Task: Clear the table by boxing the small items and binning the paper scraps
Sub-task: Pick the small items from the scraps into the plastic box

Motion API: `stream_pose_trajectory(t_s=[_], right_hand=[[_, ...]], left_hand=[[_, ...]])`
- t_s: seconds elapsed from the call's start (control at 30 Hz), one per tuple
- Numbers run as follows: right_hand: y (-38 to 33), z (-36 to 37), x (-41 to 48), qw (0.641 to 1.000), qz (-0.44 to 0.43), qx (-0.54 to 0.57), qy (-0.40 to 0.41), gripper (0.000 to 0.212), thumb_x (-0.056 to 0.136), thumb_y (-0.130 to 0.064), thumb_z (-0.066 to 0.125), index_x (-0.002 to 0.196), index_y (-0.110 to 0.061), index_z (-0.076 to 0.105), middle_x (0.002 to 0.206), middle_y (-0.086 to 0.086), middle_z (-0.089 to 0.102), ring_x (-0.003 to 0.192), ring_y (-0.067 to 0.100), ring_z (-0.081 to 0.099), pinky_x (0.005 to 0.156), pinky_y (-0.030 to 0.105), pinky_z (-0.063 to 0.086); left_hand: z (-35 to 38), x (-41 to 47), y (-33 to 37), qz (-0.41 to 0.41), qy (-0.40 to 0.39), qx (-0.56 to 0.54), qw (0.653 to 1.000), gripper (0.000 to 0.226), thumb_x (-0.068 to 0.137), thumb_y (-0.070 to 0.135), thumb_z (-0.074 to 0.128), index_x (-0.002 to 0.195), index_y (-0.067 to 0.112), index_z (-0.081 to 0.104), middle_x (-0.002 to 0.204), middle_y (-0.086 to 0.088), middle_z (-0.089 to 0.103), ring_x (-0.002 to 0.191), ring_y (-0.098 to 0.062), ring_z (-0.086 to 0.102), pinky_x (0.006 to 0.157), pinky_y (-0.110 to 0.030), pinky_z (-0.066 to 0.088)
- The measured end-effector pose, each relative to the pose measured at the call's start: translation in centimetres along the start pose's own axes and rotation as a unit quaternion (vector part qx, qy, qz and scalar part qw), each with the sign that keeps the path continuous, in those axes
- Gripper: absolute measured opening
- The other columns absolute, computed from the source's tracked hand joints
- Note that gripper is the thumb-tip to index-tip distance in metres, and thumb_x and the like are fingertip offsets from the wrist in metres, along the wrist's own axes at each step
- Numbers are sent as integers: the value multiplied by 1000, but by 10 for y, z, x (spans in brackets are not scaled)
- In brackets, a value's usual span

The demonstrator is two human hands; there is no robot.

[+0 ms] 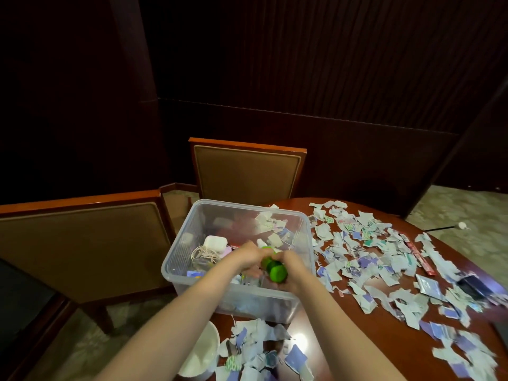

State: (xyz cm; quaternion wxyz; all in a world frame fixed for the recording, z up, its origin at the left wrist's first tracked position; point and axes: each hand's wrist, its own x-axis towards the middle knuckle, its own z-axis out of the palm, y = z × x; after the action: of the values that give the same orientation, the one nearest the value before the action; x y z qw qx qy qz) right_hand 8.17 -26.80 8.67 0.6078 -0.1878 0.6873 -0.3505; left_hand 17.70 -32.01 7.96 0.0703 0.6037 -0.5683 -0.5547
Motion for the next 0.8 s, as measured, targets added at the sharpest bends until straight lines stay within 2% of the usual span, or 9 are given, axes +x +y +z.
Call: stream_pose_trajectory(t_s=[0.1, 0.17, 0.23, 0.3, 0.4, 0.47, 0.6, 0.73, 0.8], right_hand=[[0, -2, 1, 1000, 0, -22, -20, 19, 90, -9, 40, 109, -6, 44, 96, 15, 56, 71, 22, 53, 58, 29, 45], [0, -5, 4, 1000, -4, -24, -16, 20, 90, -5, 40, 109, -6, 43, 95, 15, 55, 72, 22, 53, 56, 30, 46], [0, -8, 4, 999, -4, -32, -8, 8, 90, -3, 40, 96, -6, 45, 81, 12, 51, 67, 21, 51, 54, 31, 46], [0, -8, 2, 999, -5, -34, -4, 15, 91, -3, 39, 78, -8, 44, 69, 7, 45, 58, 17, 45, 52, 27, 40], [-1, -9, -4, 999, -8, -36, -7, 20, 93, -5, 37, 75, -11, 43, 70, 5, 46, 55, 15, 41, 51, 25, 36], [-2, -10, -9, 999, -5, -35, -13, 21, 94, -3, 35, 76, -12, 42, 67, 4, 43, 52, 13, 39, 46, 24, 34], [-3, -9, -12, 999, -1, -40, -10, 19, 94, -2, 33, 78, -10, 41, 66, 6, 43, 51, 14, 38, 48, 25, 36], [-1, -8, -6, 999, -3, -43, 28, 12, 94, 0, 34, 90, -4, 45, 67, 7, 42, 55, 15, 37, 49, 23, 33], [-3, -8, -6, 999, -4, -33, 42, 8, 95, -1, 35, 99, -5, 40, 67, 5, 37, 56, 13, 33, 49, 21, 28]], left_hand=[[7, 11, -5, -19, -3, -74, 997, 52, 89, 33, 62, 125, -2, 51, 113, -15, 62, 83, -20, 65, 55, -18, 54], [8, 14, -5, -18, -6, -81, 997, 51, 88, 29, 64, 125, -3, 51, 107, -15, 64, 86, -22, 66, 60, -20, 55], [6, 16, -6, -10, 33, -16, 999, 56, 86, 27, 65, 126, -6, 46, 101, -15, 63, 86, -24, 66, 63, -26, 55], [1, 20, -8, -6, 88, 74, 993, 63, 84, 29, 65, 129, -5, 37, 117, -19, 59, 102, -30, 63, 74, -33, 52], [-9, 17, -12, -17, 106, 185, 977, 68, 86, 29, 64, 135, 1, 26, 131, -18, 51, 113, -31, 56, 84, -34, 49], [-13, 15, -16, -36, 90, 251, 963, 75, 87, 29, 62, 141, 0, 18, 134, -16, 48, 112, -28, 57, 77, -29, 48], [-11, 15, -21, -71, 50, 305, 948, 80, 88, 24, 60, 146, 1, 10, 129, -16, 53, 85, -24, 64, 62, -29, 51], [-9, 13, -13, -52, 61, 311, 947, 78, 86, 28, 62, 144, 1, 16, 133, -15, 50, 101, -26, 61, 74, -30, 50], [-4, 15, -8, -39, 38, 263, 963, 77, 85, 28, 64, 141, 1, 19, 132, -16, 49, 95, -24, 60, 65, -27, 50]])
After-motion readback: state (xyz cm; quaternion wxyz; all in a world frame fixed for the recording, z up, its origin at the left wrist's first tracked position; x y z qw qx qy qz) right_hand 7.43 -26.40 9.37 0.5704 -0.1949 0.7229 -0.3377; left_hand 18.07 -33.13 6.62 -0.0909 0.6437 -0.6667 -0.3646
